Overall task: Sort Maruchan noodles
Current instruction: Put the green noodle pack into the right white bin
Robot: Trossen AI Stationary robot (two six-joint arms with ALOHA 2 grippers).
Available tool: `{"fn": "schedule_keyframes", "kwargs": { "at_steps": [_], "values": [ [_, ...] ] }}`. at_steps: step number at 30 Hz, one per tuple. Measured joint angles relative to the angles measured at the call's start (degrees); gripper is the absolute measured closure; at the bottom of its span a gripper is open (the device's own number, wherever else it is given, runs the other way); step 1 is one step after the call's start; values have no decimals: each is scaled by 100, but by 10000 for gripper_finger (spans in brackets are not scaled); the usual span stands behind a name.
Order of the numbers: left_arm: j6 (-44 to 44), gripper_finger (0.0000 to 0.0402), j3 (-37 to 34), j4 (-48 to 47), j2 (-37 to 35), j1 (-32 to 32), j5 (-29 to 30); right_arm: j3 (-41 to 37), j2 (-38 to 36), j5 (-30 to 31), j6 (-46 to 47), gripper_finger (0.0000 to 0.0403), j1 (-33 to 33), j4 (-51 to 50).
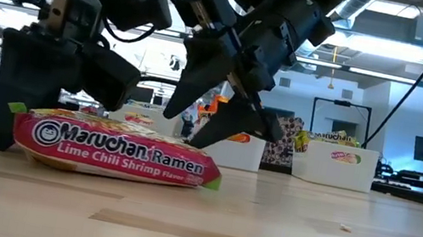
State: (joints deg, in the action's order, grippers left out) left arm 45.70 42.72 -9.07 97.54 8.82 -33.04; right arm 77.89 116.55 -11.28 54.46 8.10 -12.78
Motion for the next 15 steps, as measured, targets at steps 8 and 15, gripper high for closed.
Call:
{"fn": "schedule_keyframes", "kwargs": {
  "at_steps": [8,15],
  "values": [
    [303,306,-4,406,9,-85,217,0,-2,-64,532,168,0,-403],
    [468,306,-4,631,9,-92,291,5,292,-342,1024,168,-2,-155]
  ]
}}
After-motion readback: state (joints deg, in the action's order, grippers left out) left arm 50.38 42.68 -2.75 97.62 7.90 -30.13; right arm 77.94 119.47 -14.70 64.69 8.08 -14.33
